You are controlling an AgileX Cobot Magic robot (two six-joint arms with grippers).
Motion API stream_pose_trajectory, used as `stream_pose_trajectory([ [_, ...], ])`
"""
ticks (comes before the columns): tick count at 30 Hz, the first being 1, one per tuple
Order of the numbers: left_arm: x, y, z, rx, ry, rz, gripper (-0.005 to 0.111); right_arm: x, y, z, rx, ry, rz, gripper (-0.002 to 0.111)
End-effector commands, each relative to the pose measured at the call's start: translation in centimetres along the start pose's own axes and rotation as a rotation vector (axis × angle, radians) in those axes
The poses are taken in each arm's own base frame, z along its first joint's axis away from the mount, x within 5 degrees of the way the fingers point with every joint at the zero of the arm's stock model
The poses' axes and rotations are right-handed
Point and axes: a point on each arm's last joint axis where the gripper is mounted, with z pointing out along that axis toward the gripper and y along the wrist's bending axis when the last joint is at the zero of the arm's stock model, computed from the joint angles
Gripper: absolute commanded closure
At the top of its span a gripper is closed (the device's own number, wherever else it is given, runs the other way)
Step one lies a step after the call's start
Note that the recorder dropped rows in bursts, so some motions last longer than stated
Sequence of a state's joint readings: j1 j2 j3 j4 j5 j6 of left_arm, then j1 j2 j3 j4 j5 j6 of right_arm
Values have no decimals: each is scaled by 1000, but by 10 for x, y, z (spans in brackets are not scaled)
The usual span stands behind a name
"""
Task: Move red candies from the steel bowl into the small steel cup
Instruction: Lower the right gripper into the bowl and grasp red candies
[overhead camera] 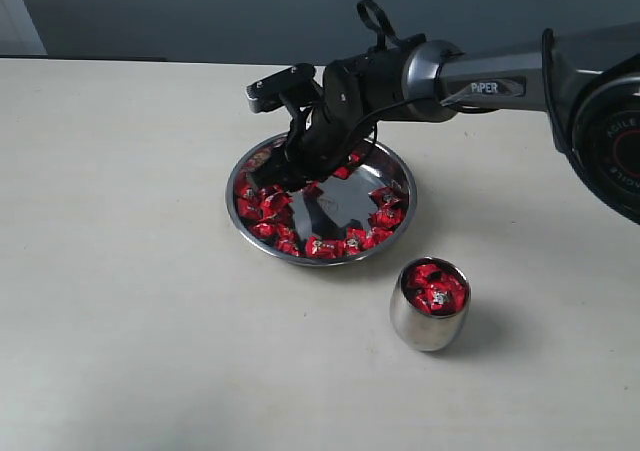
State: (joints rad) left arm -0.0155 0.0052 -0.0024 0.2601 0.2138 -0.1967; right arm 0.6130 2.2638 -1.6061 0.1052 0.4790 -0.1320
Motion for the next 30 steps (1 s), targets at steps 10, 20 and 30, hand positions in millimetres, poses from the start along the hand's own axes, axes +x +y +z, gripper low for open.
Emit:
stream_pose_trajectory([
  [10,0,-1,0,8,-9,-7,106,-2,-9,-2,60,4,-100,64],
  [20,0,-1,0,8,-9,-7,106,-2,-9,-2,59,4,-99,83],
  [30,0,-1,0,8,-9,-7,106,1,-11,-2,61,25,-81,65],
])
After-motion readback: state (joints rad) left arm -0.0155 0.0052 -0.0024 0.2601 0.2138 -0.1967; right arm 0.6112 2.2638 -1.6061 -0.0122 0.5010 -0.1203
